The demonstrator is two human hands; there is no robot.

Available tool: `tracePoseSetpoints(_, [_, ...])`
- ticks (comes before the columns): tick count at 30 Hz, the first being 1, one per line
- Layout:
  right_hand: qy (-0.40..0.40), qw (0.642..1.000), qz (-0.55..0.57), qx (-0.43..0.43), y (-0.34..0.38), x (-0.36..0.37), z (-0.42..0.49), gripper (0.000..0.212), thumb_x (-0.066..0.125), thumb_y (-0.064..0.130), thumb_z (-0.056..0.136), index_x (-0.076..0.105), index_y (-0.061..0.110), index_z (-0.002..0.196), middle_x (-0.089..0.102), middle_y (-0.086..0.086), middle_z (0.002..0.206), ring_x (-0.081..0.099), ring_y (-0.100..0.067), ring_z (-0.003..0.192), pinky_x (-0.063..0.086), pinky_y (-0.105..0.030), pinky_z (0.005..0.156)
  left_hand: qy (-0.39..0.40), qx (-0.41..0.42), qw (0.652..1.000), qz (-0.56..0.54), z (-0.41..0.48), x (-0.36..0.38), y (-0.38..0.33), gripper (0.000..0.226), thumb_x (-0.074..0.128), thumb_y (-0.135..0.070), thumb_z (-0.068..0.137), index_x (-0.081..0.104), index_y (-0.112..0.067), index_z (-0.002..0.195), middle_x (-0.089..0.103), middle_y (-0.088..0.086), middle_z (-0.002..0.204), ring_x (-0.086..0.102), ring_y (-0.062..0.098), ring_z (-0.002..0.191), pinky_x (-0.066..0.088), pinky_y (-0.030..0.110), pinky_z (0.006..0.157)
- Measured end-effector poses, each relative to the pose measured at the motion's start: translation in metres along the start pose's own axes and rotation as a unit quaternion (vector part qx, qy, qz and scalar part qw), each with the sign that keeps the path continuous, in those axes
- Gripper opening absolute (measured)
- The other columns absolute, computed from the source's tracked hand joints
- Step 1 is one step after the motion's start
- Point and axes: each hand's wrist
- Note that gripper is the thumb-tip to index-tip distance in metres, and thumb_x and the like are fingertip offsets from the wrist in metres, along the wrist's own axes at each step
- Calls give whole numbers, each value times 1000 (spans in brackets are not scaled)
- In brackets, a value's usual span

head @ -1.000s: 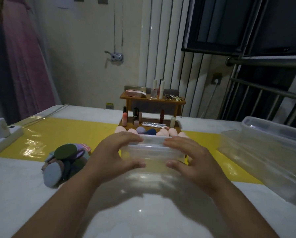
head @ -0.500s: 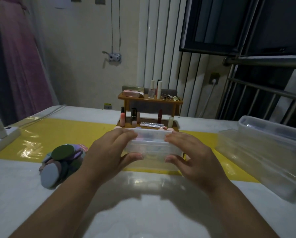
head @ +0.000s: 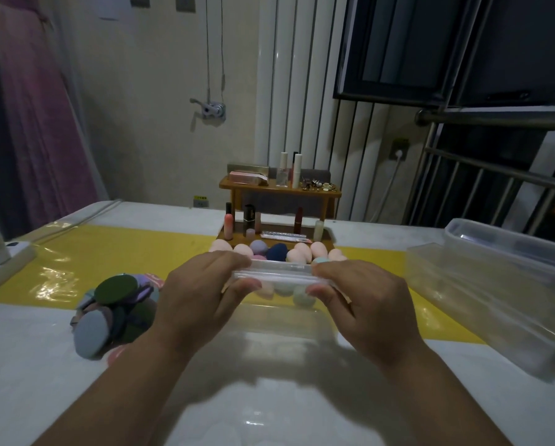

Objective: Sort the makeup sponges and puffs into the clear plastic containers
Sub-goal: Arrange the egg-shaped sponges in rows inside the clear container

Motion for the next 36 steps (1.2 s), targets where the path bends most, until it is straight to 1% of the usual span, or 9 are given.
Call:
tracePoseSetpoints(4, [1,1000,17,4,-3,1,-2,32,56,37,95,76,12,92,75,0,84,69,-20,75,54,-39,60,12,-1,999,-53,-4,4,4,58,43,-58,97,71,-8,104,73,4,95,63,13,85,48,21,69])
tracePoseSetpoints(8, [-2,1000,16,9,-4,2,-2,34,54,38,97,76,12,95,75,1,85,68,-20,73,54,-38,59,5,-77,974,-214,-10,6,7,38,56,-40,85,56,-30,121,65,-10,114,62,13,98,51,29,70])
tracePoseSetpoints(14, [-21,998,25,55,-2,2,-2,50,45,49,100,76,10,100,76,-1,92,68,-14,82,53,-26,74,-45,-224,909,-349,-6,12,15,23,50,-17,60,55,-39,60,62,-5,92,58,16,94,44,21,78])
tracePoseSetpoints(18, [-25,989,53,135,1,2,0,28,53,52,91,58,26,100,72,3,83,58,-11,62,45,-18,55,-24,-343,847,-406,-10,18,21,23,53,-6,59,64,-22,46,71,-5,107,64,14,104,47,33,83])
tracePoseSetpoints(23, [-68,987,36,138,3,4,0,27,55,45,92,51,20,86,66,-1,68,56,-18,51,46,-30,41,-7,-396,802,-446,-8,23,9,27,53,-8,61,77,-21,57,76,-8,87,66,12,93,50,29,77])
tracePoseSetpoints(26, [-65,987,37,141,4,7,0,31,54,43,94,57,13,83,66,-2,71,56,-18,54,47,-33,43,28,-447,764,-464,-7,29,8,33,51,-7,57,81,-16,69,75,7,85,65,32,97,55,45,88])
tracePoseSetpoints(31, [-44,971,112,209,-1,9,-3,16,68,28,89,63,16,97,62,6,108,60,-11,95,53,-21,72,45,-476,723,-498,-3,28,3,41,53,-5,59,82,-24,80,76,4,93,64,35,103,46,53,101])
tracePoseSetpoints(33, [-11,965,100,243,-5,13,-5,17,75,16,85,62,19,95,56,3,125,56,-17,115,54,-32,86,42,-473,729,-493,-3,27,2,36,61,-9,62,82,-26,87,75,7,100,63,41,108,43,55,103])
tracePoseSetpoints(36, [26,948,112,296,-7,18,-6,28,73,8,82,60,29,94,48,12,119,54,-8,111,54,-32,86,44,-462,737,-492,-4,26,4,37,65,-6,69,79,-25,97,74,9,108,59,44,113,40,59,105])
Point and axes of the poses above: each hand's wrist, its own z-axis towards the middle knuckle, its own x-axis out of the palm, y = z × x
